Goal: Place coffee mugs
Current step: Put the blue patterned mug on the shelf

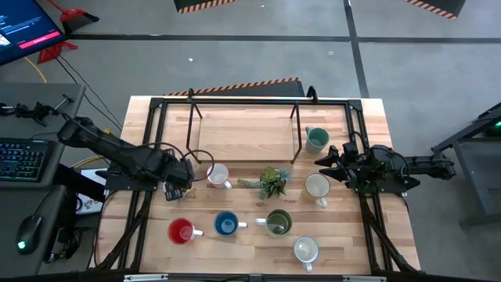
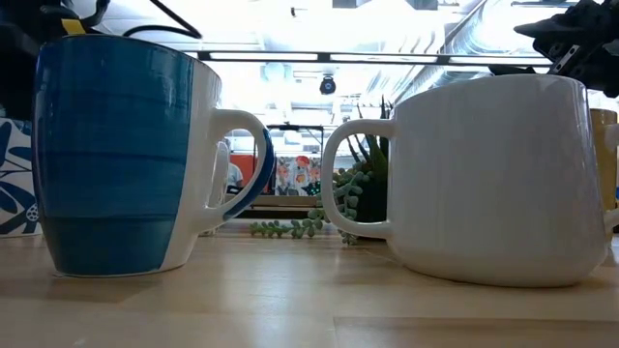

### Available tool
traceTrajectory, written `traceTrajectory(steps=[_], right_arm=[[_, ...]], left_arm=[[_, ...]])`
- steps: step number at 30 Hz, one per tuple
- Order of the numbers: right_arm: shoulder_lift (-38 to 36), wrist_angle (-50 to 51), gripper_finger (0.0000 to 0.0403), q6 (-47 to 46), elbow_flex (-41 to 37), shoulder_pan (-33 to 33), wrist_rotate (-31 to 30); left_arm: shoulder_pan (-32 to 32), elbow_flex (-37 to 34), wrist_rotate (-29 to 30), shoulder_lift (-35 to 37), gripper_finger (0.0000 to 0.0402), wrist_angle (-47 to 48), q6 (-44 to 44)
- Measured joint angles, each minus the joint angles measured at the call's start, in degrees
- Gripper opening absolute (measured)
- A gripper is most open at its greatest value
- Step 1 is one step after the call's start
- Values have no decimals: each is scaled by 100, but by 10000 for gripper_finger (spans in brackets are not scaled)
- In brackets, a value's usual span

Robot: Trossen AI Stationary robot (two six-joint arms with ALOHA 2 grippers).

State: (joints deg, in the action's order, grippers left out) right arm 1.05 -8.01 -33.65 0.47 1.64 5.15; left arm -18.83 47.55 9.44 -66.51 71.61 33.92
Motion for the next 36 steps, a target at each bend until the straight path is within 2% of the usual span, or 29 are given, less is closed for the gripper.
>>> traceTrajectory(steps=[14,27,31,36], right_arm=[[-1,0,211,0,0,-1,4],[0,-1,211,-107,0,0,181],[1,-1,211,-108,0,1,181],[0,-2,211,-245,0,-1,181]], left_arm=[[2,0,79,-271,179,-293,-553],[7,2,190,-557,177,-294,-569],[7,2,197,-631,156,-288,-569],[7,2,222,-640,97,-274,-564]])
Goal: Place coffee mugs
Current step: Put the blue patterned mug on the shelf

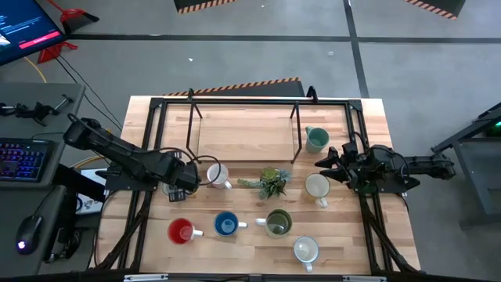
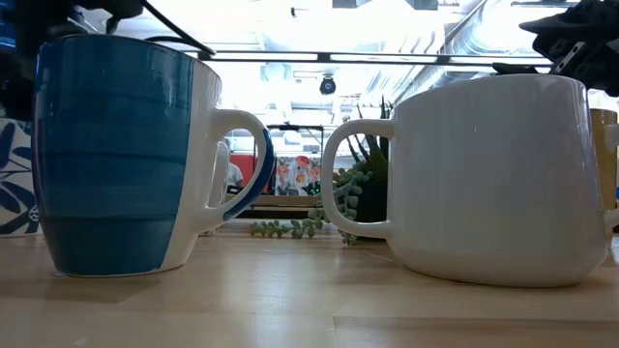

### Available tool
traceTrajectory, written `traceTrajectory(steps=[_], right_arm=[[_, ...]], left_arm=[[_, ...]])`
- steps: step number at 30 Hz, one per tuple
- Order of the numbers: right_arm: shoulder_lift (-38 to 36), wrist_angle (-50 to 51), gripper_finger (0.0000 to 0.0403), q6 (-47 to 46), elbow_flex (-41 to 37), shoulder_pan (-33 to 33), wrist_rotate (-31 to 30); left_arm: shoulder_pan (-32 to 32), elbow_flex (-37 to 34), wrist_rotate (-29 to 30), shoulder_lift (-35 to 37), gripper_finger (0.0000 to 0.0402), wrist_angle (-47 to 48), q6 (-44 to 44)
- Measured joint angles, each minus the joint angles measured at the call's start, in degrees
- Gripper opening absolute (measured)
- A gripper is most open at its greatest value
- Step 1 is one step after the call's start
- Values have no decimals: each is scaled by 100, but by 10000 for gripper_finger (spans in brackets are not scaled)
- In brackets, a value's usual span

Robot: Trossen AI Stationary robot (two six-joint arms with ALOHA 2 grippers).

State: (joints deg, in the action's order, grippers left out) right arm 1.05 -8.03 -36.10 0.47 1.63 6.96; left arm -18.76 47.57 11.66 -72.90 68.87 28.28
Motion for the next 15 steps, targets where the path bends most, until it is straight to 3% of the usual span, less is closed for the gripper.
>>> traceTrajectory(steps=[6,15], right_arm=[[0,2,211,-148,0,2,-2],[0,2,211,-113,0,2,-2]], left_arm=[[4,37,-95,25,16,-3,8],[349,18,-353,66,12,23,33]])
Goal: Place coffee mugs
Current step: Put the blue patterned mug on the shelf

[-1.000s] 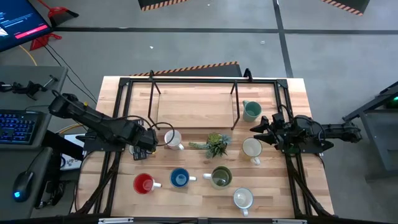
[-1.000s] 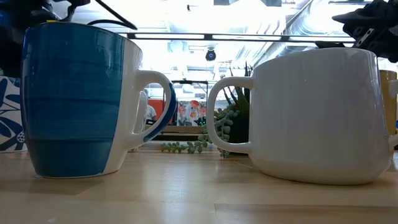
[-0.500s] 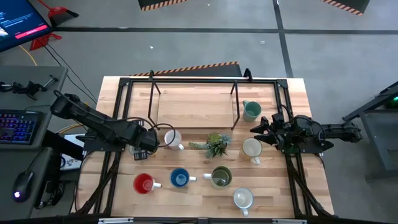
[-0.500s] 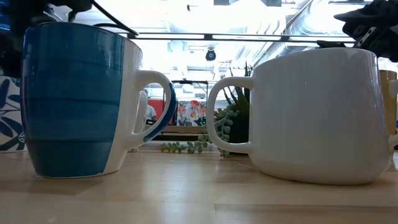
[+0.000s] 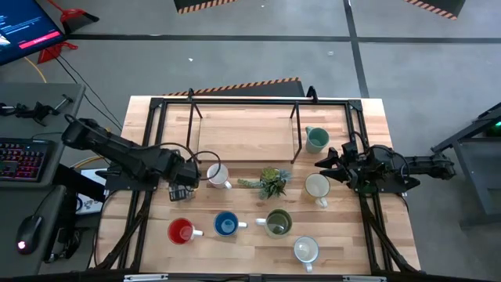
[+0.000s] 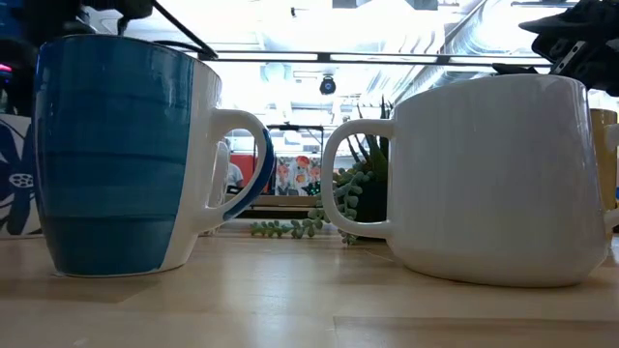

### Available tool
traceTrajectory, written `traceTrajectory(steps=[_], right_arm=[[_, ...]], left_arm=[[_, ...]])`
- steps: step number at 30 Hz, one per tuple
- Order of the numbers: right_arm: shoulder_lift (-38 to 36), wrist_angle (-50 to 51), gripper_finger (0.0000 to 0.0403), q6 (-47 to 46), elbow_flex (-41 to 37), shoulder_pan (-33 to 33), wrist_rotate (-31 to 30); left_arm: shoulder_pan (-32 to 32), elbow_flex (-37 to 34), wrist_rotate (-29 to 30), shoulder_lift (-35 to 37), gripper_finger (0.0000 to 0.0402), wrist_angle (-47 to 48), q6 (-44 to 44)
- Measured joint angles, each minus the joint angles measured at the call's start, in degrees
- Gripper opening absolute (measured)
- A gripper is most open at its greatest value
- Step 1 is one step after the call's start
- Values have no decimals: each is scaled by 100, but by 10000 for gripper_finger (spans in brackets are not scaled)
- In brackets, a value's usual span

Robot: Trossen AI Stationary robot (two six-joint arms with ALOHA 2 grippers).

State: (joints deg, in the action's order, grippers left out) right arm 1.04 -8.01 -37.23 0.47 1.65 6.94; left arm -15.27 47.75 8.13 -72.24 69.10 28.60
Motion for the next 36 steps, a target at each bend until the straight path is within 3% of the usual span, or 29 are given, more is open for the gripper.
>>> traceTrajectory(steps=[6,14,19,28,36], right_arm=[[0,15,211,15,0,-1,-2],[1,39,211,17,0,0,-31],[0,39,211,97,0,0,-142],[1,30,211,270,0,-2,-289],[2,4,211,253,1,-2,-283]], left_arm=[[118,252,102,360,6,287,-26],[118,638,-521,1110,6,692,232],[151,1019,-768,1141,6,644,168],[721,2557,-739,780,6,584,-459],[1813,4047,-411,-696,6,613,-1597]])
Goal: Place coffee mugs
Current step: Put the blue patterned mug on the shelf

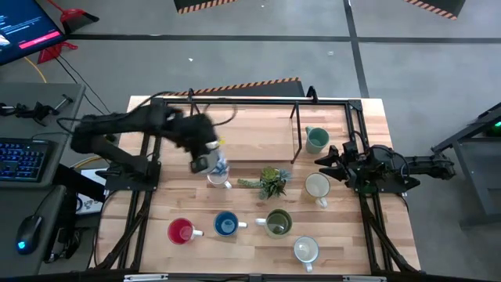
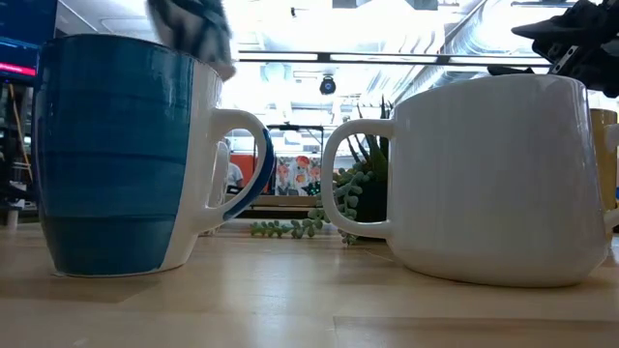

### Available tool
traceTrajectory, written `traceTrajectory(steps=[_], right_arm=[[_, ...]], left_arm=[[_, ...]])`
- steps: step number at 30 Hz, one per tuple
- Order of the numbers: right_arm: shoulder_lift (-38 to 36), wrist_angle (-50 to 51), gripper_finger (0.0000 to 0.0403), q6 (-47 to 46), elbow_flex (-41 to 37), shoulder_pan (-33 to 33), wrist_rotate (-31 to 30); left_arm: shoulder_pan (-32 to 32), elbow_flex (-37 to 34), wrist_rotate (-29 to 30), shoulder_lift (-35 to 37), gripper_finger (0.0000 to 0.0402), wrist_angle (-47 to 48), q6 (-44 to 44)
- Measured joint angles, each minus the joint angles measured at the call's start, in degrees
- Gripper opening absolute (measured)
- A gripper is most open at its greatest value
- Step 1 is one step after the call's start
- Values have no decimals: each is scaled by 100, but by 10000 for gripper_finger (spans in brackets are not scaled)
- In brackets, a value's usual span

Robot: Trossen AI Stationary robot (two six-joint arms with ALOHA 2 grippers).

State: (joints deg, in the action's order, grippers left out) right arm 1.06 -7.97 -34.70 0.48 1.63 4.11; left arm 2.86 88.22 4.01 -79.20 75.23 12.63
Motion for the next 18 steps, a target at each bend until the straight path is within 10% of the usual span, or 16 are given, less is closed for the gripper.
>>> traceTrajectory(steps=[18], right_arm=[[-1,-4,211,-301,-1,2,179]], left_arm=[[1991,1445,470,-2264,6,660,459]])
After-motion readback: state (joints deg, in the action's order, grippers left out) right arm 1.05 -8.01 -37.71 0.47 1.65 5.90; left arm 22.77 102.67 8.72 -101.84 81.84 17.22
